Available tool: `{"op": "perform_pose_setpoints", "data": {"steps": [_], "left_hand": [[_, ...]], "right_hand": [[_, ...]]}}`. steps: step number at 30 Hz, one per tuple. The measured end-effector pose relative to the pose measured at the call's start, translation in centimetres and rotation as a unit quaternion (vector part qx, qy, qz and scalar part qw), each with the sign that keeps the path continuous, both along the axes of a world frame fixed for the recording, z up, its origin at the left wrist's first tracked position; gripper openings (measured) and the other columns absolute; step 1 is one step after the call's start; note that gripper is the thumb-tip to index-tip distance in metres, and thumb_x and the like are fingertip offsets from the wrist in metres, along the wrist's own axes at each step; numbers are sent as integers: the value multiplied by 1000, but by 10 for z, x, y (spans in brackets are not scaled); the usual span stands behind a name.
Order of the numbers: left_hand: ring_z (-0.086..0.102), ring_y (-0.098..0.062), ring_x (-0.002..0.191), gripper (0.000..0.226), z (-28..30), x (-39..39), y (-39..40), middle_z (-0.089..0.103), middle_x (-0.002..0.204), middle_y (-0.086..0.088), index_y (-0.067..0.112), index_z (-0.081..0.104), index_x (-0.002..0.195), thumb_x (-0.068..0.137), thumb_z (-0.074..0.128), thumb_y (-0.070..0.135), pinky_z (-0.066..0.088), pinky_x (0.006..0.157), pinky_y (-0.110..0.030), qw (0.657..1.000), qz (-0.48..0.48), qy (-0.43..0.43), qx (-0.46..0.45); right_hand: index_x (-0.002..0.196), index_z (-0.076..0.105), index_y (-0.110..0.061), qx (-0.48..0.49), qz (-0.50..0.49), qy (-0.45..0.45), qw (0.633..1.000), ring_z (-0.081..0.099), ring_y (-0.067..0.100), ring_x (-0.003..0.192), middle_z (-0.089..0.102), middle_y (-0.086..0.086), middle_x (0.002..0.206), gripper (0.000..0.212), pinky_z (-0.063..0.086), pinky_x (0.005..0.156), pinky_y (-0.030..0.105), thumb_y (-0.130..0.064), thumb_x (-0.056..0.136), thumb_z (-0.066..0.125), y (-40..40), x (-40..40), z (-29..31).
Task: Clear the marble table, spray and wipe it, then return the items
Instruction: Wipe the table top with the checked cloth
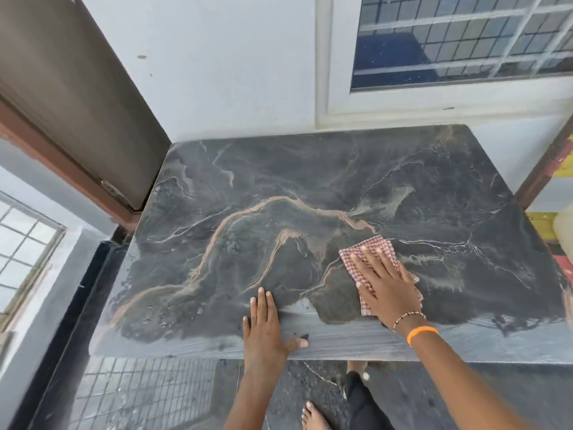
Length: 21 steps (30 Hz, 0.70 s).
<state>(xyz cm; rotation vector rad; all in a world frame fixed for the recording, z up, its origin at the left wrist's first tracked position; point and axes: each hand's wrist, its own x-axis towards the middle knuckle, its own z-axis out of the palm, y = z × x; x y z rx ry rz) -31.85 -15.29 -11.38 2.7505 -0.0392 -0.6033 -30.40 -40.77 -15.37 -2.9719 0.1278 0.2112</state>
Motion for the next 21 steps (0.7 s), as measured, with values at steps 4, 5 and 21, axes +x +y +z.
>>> {"op": "perform_pose_setpoints", "data": {"steps": [4, 5, 21], "left_hand": [[-17, -20, 144, 119, -2, 1, 1, -23, 155, 0, 12, -17, 144, 70, 61, 62, 0, 118, -40, 1000, 4, -9, 10], [-17, -20, 144, 120, -1, 1, 1, -23, 155, 0, 12, -18, 144, 70, 61, 63, 1, 118, -40, 1000, 3, -12, 13], [-30, -21, 136, 110, -14, 89, 88, -32, 147, 2, 15, -28, 137, 72, 39, 75, -15, 114, -40, 996, -8, -56, 65]], "right_hand": [[147, 7, -32, 29, -159, -9, 987, 1, 22, 146, 2, -3, 158, 60, 1, 116, 49, -39, 94, 35, 38, -20, 1], [148, 7, -28, 28, -179, 0, 983, 1, 24, 146, 2, 0, 158, 61, 0, 116, 51, -38, 94, 33, 52, -21, 1], [148, 12, -18, 9, -46, -22, 999, 7, 26, 146, 13, 8, 158, 63, -1, 114, 57, -43, 93, 28, 167, 170, -1]]}}
